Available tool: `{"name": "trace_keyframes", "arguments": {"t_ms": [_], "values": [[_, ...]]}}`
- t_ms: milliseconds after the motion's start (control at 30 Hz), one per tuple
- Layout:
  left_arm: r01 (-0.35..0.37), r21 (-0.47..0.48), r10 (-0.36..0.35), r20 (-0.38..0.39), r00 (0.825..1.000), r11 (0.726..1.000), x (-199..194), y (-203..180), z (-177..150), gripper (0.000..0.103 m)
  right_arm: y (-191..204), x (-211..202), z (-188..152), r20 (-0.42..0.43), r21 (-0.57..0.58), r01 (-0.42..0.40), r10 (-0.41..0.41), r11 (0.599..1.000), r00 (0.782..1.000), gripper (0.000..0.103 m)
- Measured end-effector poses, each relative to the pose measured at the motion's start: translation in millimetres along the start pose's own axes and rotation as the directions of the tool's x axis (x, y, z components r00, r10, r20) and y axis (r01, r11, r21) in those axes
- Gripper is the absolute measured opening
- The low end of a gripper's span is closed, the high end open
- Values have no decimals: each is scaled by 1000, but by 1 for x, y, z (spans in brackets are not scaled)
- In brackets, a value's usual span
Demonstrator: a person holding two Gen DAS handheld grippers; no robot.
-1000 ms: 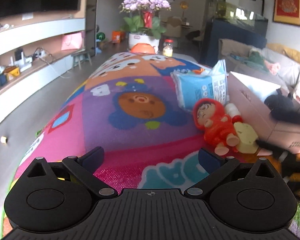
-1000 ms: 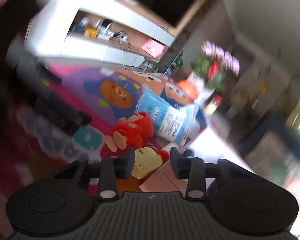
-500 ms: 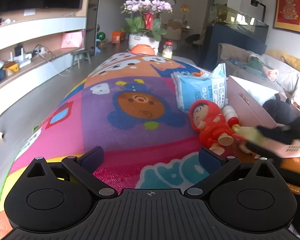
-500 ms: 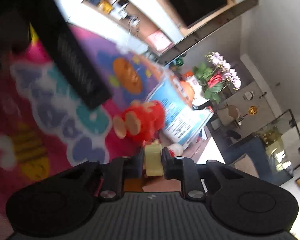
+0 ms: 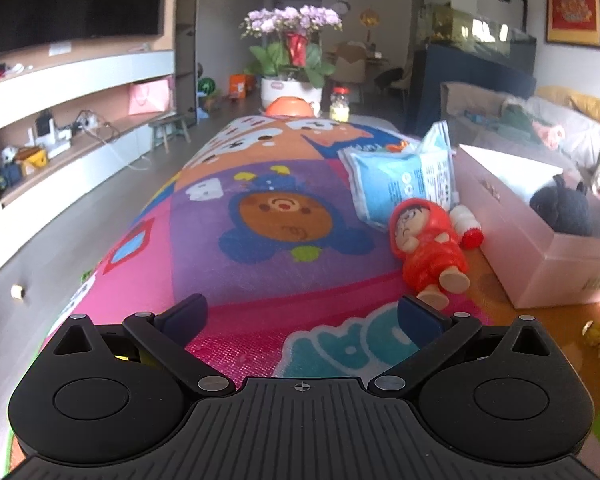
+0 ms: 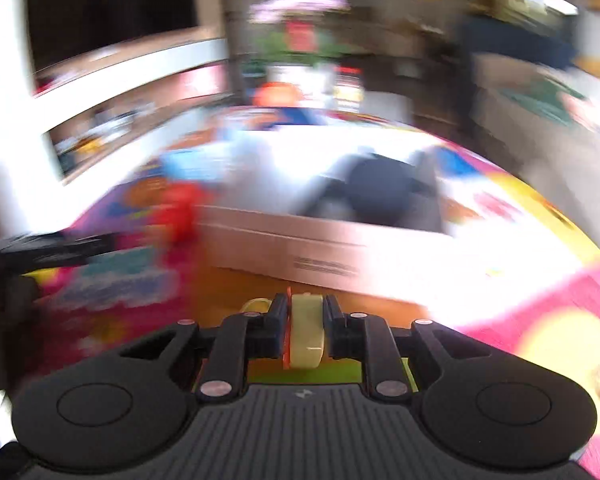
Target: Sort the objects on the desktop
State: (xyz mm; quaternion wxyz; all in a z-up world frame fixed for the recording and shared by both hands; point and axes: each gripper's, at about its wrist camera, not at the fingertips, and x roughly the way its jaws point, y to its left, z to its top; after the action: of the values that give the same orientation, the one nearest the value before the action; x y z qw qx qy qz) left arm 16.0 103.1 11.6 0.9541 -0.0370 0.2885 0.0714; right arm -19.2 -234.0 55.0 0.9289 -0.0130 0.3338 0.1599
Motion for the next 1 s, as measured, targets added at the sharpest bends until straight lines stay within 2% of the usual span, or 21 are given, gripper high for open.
{"name": "trace_keyframes", "arguments": {"t_ms": [33,100,167,200,300,433,667,800,867,933,1000], "values": [[6,12,-6,-4,1000,1000,0,-3,1,103,-8,-4,-6,29,27,58,-58,998,998,28],[56,-4,-56,-14,998,998,0,-4,3,103,-19,-3,-14,47,47,120,-122,992,991,50],[139,-45,-140,-34,990,989,0,-9,7,103,-25,-4,-22,67,79,123,-128,989,989,68],[175,-56,-177,-34,984,983,0,-13,9,103,-25,-2,-26,71,93,116,-122,989,990,71],[228,-8,-228,-9,974,974,0,-32,17,103,-25,5,-37,61,114,97,-105,989,993,76],[221,114,-225,23,974,969,4,-60,23,103,-32,5,-46,61,130,88,-97,988,993,81],[281,206,-281,-31,959,937,17,-95,16,103,-41,3,-47,80,170,62,-76,984,994,88],[380,253,-373,-76,925,890,16,-107,8,103,-42,2,-48,90,176,51,-68,983,994,92],[400,280,-394,-80,916,873,12,-111,4,103,-43,1,-48,95,180,48,-66,982,993,96],[386,284,-384,-66,921,877,10,-110,3,103,-43,1,-48,99,183,45,-64,982,993,97],[359,242,-358,-50,932,901,12,-102,6,103,-43,1,-47,102,185,44,-64,982,993,97]]}}
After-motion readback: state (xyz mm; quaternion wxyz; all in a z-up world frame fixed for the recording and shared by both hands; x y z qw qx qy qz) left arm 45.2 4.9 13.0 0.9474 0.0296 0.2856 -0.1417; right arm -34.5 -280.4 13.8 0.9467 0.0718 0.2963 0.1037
